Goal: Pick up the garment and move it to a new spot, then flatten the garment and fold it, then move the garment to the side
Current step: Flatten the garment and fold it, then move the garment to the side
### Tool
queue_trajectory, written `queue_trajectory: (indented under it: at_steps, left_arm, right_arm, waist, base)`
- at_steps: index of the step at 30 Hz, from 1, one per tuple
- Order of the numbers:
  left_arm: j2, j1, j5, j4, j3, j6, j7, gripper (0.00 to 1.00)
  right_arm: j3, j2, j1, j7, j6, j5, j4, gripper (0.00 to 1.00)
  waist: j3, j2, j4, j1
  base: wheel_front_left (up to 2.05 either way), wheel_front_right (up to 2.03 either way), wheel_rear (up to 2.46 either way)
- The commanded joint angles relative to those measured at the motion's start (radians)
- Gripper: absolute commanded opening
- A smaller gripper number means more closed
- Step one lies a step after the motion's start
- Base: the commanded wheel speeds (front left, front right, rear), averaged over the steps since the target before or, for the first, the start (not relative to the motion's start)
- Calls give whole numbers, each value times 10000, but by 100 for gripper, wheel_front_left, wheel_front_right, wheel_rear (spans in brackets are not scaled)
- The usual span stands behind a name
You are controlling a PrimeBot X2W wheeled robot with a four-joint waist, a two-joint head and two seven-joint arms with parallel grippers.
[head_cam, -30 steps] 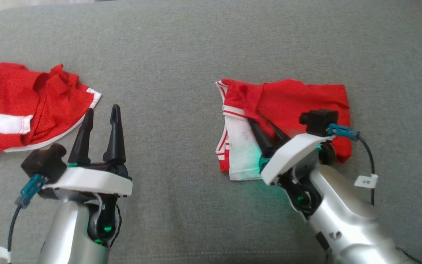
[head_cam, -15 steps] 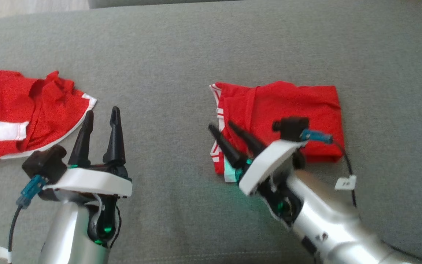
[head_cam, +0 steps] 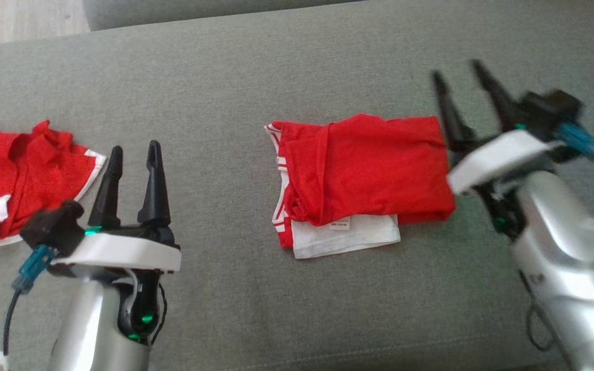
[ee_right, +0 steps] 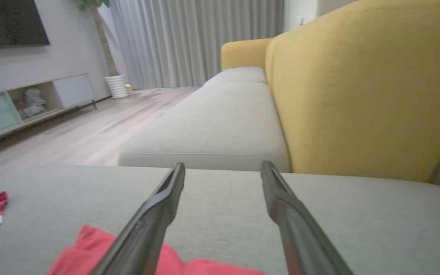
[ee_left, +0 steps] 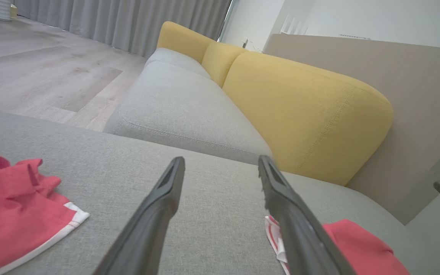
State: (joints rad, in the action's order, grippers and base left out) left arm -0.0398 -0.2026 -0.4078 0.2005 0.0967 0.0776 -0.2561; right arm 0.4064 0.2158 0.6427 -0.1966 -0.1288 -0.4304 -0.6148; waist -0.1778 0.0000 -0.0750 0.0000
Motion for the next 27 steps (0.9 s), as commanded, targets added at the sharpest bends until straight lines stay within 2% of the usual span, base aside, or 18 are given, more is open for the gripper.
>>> queue_trajectory:
  at_steps: [1, 6, 7, 8, 13, 19, 27]
  left_arm:
    - [-104, -220, -61, -367, -200, -91, -57, 100]
    - [-104, -151, -72, -481, -8, -118, -57, 100]
    - [-104, -151, -72, -481, -8, -118, -57, 100]
    - [-104, -80, -5, -533, 41, -121, -57, 100]
    - [-104, 94, 187, -651, 99, -138, -57, 100]
    - [-104, 341, 362, -751, 106, -202, -57, 100]
    - [-104, 167, 385, -866, 117, -219, -57, 100]
  right_arm:
    - [-200, -73, -400, -145, -19, 432, 473, 100]
    - [-2002, -316, -1878, -397, -19, 1712, 1396, 100]
    - [-2002, -316, -1878, -397, -19, 1712, 1396, 100]
    - [-2617, -589, -2479, -498, -19, 2103, 1928, 100]
    - [-3359, -1079, -3509, -606, -19, 2746, 2923, 100]
    - [-3550, -1510, -4277, -644, -19, 3165, 3609, 100]
    - [-3645, -1620, -4006, -372, -19, 2965, 3413, 100]
  waist:
    - [-14, 0, -34, 0]
    - [-39, 0, -83, 0]
    - [-39, 0, -83, 0]
    - [-64, 0, -113, 0]
    - [-109, 0, -166, 0]
    - [-132, 0, -190, 0]
    - [-371, 0, -114, 0]
  base:
    - [0, 0, 0]
    - [0, 0, 0]
    - [0, 0, 0]
    - [0, 0, 0]
    - [0, 0, 0]
    - [0, 0, 0]
    - [0, 0, 0]
